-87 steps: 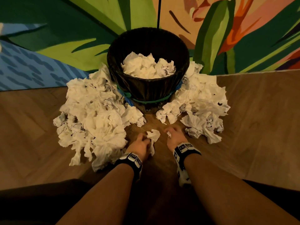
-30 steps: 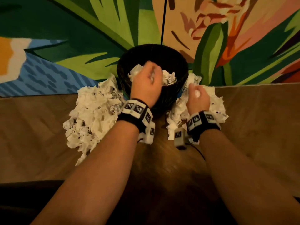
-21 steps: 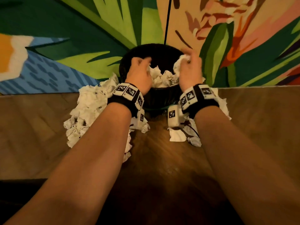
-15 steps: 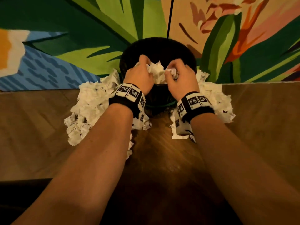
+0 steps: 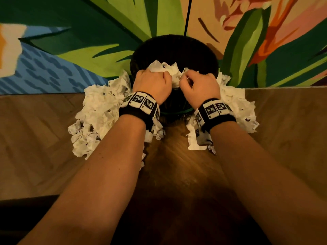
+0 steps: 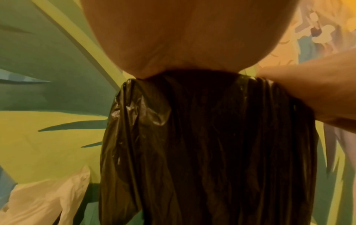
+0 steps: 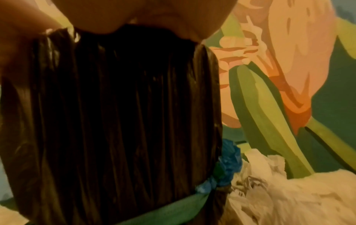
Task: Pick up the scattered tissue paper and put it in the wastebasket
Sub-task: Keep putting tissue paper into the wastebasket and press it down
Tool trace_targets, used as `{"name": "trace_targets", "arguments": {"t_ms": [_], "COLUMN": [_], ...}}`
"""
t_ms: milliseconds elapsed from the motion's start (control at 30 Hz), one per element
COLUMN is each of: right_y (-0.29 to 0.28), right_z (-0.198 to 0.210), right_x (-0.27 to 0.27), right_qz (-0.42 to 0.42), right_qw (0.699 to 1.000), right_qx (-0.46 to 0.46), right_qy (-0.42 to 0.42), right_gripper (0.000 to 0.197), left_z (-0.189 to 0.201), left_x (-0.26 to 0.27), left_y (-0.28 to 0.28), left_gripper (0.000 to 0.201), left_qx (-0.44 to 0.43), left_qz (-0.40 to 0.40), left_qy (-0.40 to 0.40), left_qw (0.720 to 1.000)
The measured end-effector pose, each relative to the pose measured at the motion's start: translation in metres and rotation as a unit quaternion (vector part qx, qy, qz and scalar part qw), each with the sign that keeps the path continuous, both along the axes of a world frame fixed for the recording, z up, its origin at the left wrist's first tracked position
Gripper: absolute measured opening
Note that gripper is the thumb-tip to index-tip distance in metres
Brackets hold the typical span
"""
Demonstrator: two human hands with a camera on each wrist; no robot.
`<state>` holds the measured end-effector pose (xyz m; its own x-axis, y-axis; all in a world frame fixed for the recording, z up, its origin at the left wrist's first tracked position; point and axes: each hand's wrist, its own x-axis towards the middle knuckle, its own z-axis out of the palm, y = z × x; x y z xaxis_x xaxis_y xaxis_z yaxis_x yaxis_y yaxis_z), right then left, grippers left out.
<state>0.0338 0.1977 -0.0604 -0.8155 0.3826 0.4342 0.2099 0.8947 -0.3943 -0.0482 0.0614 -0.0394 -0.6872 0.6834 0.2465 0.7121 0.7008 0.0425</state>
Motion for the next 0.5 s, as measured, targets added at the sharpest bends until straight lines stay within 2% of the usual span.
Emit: {"name": "trace_targets", "arguments": {"t_ms": [67, 167, 267, 333, 367, 433, 500], "right_y": [0.002, 0.006, 0.006, 0.005, 0.006, 0.012, 0.022], "right_z": [0.006, 0.018, 0.024, 0.026, 0.027, 0.031, 0.036], "right_x": [0.000, -0.002, 0.006, 0.017, 0.022, 0.028, 0.034], "right_qz": [0.001, 0.022, 0.073, 0.082, 0.070, 0.030, -0.029], "right_qw": [0.998, 0.992, 0.991, 0.991, 0.985, 0.959, 0.931], "right_qx": [0.033, 0.039, -0.007, -0.102, -0.154, -0.242, -0.294], "right_qy": [-0.051, -0.118, -0.111, -0.030, 0.030, 0.146, 0.216], "right_gripper": [0.045, 0.048, 0.040, 0.025, 0.024, 0.024, 0.024], "left_z": [0.002, 0.003, 0.000, -0.001, 0.000, 0.001, -0.002], "left_x": [0.000, -0.002, -0.002, -0.002, -0.003, -0.005, -0.011], "left_y": [-0.001, 0.000, -0.008, -0.019, -0.025, -0.039, -0.051], "left_gripper": [0.022, 0.039, 0.054, 0.050, 0.045, 0.038, 0.036], "left_qx": [-0.020, -0.013, 0.044, 0.135, 0.198, 0.318, 0.397], "left_qz": [-0.005, 0.005, 0.016, 0.009, 0.010, 0.022, 0.057], "left_qy": [-0.009, -0.031, -0.055, -0.062, -0.067, -0.068, -0.073], "left_qw": [1.000, 0.999, 0.997, 0.989, 0.978, 0.945, 0.913]}}
